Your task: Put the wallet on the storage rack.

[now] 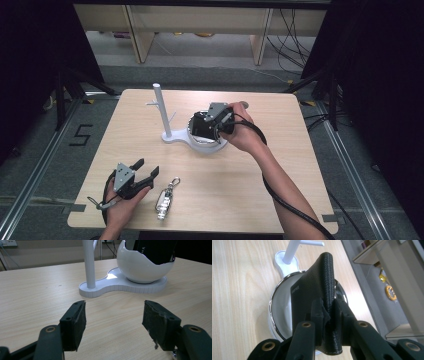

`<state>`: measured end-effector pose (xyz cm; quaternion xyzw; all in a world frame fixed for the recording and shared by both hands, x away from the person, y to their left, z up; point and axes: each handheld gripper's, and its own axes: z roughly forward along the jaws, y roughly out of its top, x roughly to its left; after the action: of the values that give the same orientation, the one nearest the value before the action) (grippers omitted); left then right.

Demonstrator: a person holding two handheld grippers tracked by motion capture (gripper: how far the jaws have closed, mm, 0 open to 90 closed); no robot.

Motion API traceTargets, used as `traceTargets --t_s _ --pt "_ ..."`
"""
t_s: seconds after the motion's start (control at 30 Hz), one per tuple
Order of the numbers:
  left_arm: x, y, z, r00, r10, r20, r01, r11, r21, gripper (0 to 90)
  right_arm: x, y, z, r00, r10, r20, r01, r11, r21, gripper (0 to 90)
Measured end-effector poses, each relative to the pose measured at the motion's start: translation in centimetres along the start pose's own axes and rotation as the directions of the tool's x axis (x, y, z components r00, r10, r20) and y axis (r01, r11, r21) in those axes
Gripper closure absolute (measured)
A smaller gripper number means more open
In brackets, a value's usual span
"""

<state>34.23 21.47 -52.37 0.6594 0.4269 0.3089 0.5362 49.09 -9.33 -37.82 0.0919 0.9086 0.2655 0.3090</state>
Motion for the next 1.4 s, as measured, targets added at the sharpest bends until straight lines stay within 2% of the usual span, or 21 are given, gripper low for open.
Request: traceTargets --t_s 0.07,0.1,0.13,0.37,0.53,0.67,0.73,0.8,0.83,0.87,0.93,0.97,1.0,1.03,1.07,1.1,1.17,1.3,1.33,1.37,1.4 --pt "0.0 0.0 0.0 1.0 0.0 -0.001 0.0 1.0 0.002 34.6 -0.1 -0.1 0.4 0.9998 0.011 -0.019 -0.011 1.0 0.007 78.1" --pt "0.0 0.0 0.0 1.0 0.0 0.001 0.0 1.0 0.0 34.6 0.0 -0.1 0.5 0.999 0.036 -0.026 -0.036 0.999 0.018 77.4" --pt "0.0 0.0 0.0 1.0 0.0 0.0 0.0 1.0 0.001 34.6 -0.1 -0.2 0.7 0.999 0.03 -0.032 -0.03 0.999 0.012 76.8" --pt "0.0 0.0 0.0 1.0 0.0 -0.002 0.0 1.0 0.0 34.5 -0.5 -0.3 0.7 0.9966 0.082 0.0 -0.082 0.997 -0.003 66.8" --pt "0.0 0.0 0.0 1.0 0.004 -0.007 -0.004 1.0 0.005 34.5 -0.9 -0.8 -0.8 0.9934 0.111 0.029 -0.11 0.993 -0.032 64.9" --pt "0.0 0.1 -0.1 0.9999 -0.002 -0.015 0.003 0.9999 0.016 34.4 -0.9 -2.1 -2.7 0.9825 0.175 0.062 -0.171 0.983 -0.065 63.3" --pt "0.1 0.1 -0.1 0.9998 -0.008 -0.016 0.008 0.9998 0.016 34.3 -0.7 -3.0 -3.3 0.9727 0.22 0.075 -0.212 0.972 -0.103 62.2" --pt "0.1 0.1 0.0 0.9997 -0.01 -0.02 0.01 0.9997 0.02 34.4 -0.2 -4.4 -3.8 0.954 0.293 0.065 -0.284 0.952 -0.118 60.8" --pt "0.2 0.1 0.0 0.9997 -0.011 -0.023 0.011 0.9997 0.023 34.4 0.1 -5.3 -3.9 0.94 0.336 0.059 -0.327 0.937 -0.122 59.8" --pt "0.2 0.0 0.0 0.9997 -0.015 -0.02 0.016 0.9998 0.012 34.4 0.3 -6.1 -3.9 0.9385 0.342 0.048 -0.335 0.935 -0.116 59.1" --pt "0.2 0.1 0.0 0.9995 -0.018 -0.027 0.019 0.9995 0.024 34.4 0.8 -7.6 -3.9 0.9244 0.381 0.024 -0.377 0.921 -0.104 58.4" --pt "0.2 0.1 0.0 0.9994 -0.018 -0.028 0.019 0.9995 0.024 34.4 1.2 -8.6 -3.9 0.9108 0.413 0.014 -0.409 0.907 -0.099 57.9" --pt "0.2 0.1 0.0 0.9993 -0.017 -0.032 0.018 0.9995 0.025 34.3 1.5 -9.1 -3.9 0.9029 0.43 0.009 -0.427 0.899 -0.093 57.2" --pt "0.1 0.0 0.0 0.9994 -0.019 -0.03 0.019 0.9998 0.011 34.2 1.9 -10.0 -4.0 0.8836 0.468 0.005 -0.466 0.881 -0.084 56.5" --pt "0.1 0.1 0.0 0.9991 -0.014 -0.039 0.015 0.9996 0.025 34.2 2.1 -10.6 -4.2 0.877 0.481 0.002 -0.479 0.874 -0.081 55.8" --pt "0.1 0.1 0.0 0.9991 -0.015 -0.04 0.016 0.9997 0.021 34.2 2.4 -11.2 -4.3 0.8636 0.504 -0.004 -0.503 0.861 -0.073 54.8" --pt "0.1 0.1 -0.1 0.999 -0.012 -0.044 0.012 0.9997 0.019 34.1 2.9 -12.2 -4.5 0.859 0.512 -0.01 -0.511 0.856 -0.074 54.7" --pt "0.1 0.1 -0.1 0.999 -0.016 -0.042 0.016 0.9997 0.016 33.8 3.7 -13.8 -5.4 0.8374 0.546 -0.018 -0.545 0.833 -0.095 55.6" --pt "0.1 0.0 -0.1 0.9991 -0.015 -0.04 0.016 0.9998 0.014 33.8 3.9 -14.1 -5.6 0.8293 0.558 -0.022 -0.557 0.824 -0.102 56.1" --pt "0.1 0.0 -0.1 0.9991 -0.016 -0.039 0.016 0.9998 0.013 33.8 4.3 -14.5 -5.9 0.8092 0.587 -0.035 -0.586 0.802 -0.113 56.9" --pt "0.1 0.0 -0.1 0.9993 -0.013 -0.036 0.014 0.9998 0.014 33.8 4.5 -14.7 -6.1 0.7952 0.605 -0.037 -0.605 0.789 -0.109 56.9"
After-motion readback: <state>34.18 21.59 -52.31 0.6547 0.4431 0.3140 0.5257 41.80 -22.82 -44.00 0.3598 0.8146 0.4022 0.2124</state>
